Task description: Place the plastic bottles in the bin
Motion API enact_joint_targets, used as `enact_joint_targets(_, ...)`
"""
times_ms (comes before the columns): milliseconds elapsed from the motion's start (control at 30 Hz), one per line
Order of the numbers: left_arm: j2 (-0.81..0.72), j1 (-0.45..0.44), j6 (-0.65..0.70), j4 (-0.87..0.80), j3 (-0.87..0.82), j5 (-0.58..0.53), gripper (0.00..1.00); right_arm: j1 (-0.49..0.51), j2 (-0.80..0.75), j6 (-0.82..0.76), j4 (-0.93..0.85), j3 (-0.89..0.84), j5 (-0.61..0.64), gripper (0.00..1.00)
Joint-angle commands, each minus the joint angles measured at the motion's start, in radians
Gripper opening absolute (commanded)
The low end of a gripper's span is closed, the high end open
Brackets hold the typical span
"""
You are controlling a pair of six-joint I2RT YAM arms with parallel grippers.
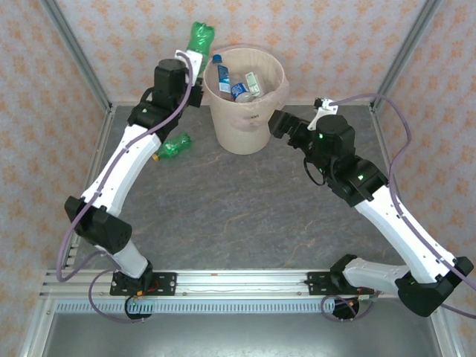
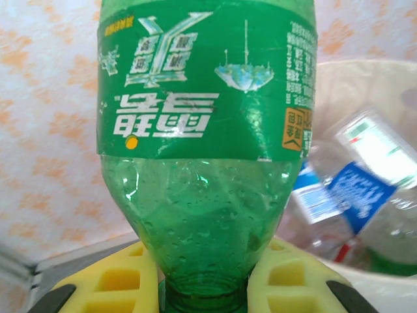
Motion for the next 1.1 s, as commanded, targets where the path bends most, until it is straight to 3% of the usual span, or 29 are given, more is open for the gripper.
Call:
enact_joint_targets(0, 0.063, -0.051, -0.064, -0.073, 0.131, 0.040, 0.20, 0.006, -0.023, -0.003, -0.019, 0.028, 0.048, 1.00)
enact_joint_targets(200, 0.223, -0.131, -0.237, -0.165, 0.354, 0.092, 0.20, 0.006, -0.026, 0.003, -0.022, 0.024, 0.057, 1.00)
enact_joint_targets(400, 0.277, -0.142, -0.396, -0.123, 0.362, 0.191, 0.20, 0.006, -0.051, 0.006, -0.025, -0.001, 0.079, 1.00)
enact_joint_targets(1067, 0.427, -0.158, -0.395, -0.085, 0.443, 0.233, 0.23, 0.007, -0.111, 0.034, -0.042, -0.052, 0.097, 1.00)
